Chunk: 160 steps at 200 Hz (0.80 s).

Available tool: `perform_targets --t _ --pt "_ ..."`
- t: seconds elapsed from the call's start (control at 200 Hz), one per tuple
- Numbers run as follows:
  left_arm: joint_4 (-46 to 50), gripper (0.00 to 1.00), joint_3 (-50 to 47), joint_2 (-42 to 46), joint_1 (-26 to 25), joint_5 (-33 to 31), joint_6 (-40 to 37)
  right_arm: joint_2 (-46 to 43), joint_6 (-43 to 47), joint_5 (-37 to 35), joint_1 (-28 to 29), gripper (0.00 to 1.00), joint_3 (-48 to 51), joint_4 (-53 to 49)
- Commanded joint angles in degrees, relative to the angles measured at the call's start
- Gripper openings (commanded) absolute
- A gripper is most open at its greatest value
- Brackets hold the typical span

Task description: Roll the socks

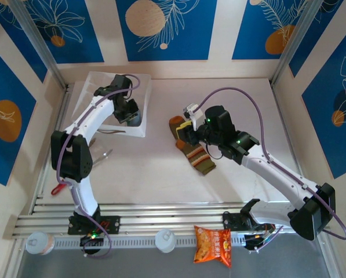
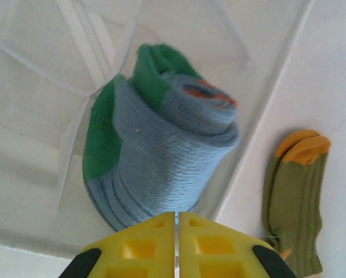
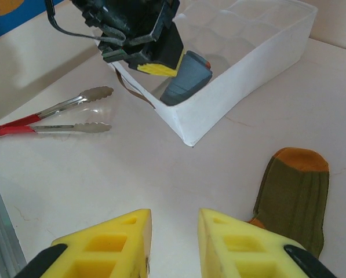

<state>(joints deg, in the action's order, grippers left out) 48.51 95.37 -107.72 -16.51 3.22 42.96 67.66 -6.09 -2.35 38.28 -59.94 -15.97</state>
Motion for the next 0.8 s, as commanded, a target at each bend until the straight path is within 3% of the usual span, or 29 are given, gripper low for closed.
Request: perform_targets --t 0.0,0.365,0.645,0.795 --pt "0.6 0.1 -3.2 -2.2 -0.3 0.2 -1.1 -1.1 -0.3 1.7 0.1 0.28 -1.7 0.1" --pt "-1.5 0.1 -2.9 -1.5 -0.4 -0.5 0.9 -0.1 -0.7 2.3 0.0 0.28 -3.0 0.2" --pt "2.6 0.25 -1.7 5.0 -0.4 6.3 5.7 0.3 -0.9 2.1 -0.1 0.28 -2.6 1.0" --pt "3.9 0.31 4.4 3.3 0.8 1.9 5.1 0.8 -0.9 2.4 -0.2 0.28 -3.0 1.0"
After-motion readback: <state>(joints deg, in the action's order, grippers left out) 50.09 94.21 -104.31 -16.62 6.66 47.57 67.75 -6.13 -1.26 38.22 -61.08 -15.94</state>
